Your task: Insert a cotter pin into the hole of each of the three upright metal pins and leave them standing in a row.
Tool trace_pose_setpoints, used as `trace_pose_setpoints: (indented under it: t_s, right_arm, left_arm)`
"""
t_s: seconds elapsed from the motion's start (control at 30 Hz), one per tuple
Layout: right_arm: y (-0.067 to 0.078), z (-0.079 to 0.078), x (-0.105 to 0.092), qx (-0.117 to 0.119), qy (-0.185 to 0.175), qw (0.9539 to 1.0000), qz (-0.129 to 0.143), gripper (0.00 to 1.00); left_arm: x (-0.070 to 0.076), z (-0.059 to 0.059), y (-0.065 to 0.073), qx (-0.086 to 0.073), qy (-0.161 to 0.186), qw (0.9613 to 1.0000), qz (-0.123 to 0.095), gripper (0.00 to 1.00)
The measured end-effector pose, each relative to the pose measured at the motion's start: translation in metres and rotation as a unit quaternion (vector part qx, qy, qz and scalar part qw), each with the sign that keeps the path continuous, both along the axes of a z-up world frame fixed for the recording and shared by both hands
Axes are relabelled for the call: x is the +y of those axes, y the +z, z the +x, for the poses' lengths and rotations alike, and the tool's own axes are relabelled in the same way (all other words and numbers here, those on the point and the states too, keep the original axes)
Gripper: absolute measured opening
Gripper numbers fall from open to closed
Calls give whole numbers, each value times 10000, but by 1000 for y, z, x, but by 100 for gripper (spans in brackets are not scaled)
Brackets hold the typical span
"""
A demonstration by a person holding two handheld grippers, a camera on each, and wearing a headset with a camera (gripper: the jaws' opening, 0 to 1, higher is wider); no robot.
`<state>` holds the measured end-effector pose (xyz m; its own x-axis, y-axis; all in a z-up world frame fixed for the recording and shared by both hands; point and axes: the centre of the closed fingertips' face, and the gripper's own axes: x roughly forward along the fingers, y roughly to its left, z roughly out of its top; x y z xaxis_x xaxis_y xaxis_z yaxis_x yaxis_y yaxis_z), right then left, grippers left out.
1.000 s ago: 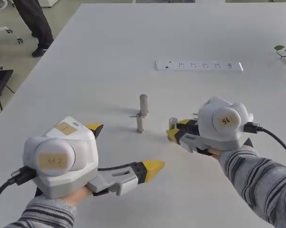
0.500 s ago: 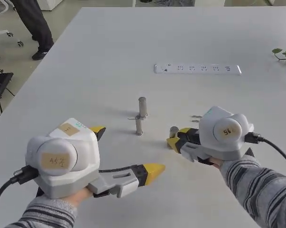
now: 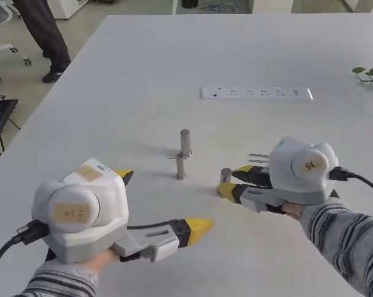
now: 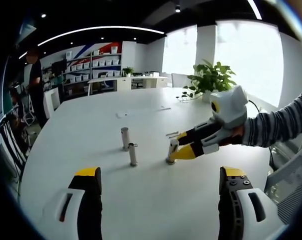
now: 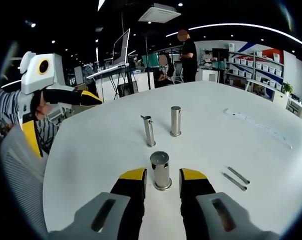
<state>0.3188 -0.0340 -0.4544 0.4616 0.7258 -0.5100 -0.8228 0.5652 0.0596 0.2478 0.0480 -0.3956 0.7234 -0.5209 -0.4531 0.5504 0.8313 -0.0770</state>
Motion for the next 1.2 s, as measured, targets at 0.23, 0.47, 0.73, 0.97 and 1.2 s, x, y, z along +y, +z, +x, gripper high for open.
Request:
trace_pose_setpoints:
  t_s: [0.23,0.47,0.73,0.97,1.2]
  right_arm:
    - [5,-4,-16,145,36,9999,7,28]
    - [7,4,-38,356,-13,9992,-182,28]
    - [7,23,-61,413,19,9964,-736,27]
    - [-3,47,-74,517,213,9906,-1252,25]
    - [-15,56,-77,555,500,9806,-1810,21]
  left_arm:
    - [-3,-2,0,-24,2,10000,-15,98]
    - [-5,-3,-1,-16,-53,10000,-19,97]
    - [-6,-3,-3,-7,-74,10000,-31,95]
    - [-5,-4,-9,52,-78,10000,-21,92]
    - [-1,-5,-15,58,-18,10000,-28,91]
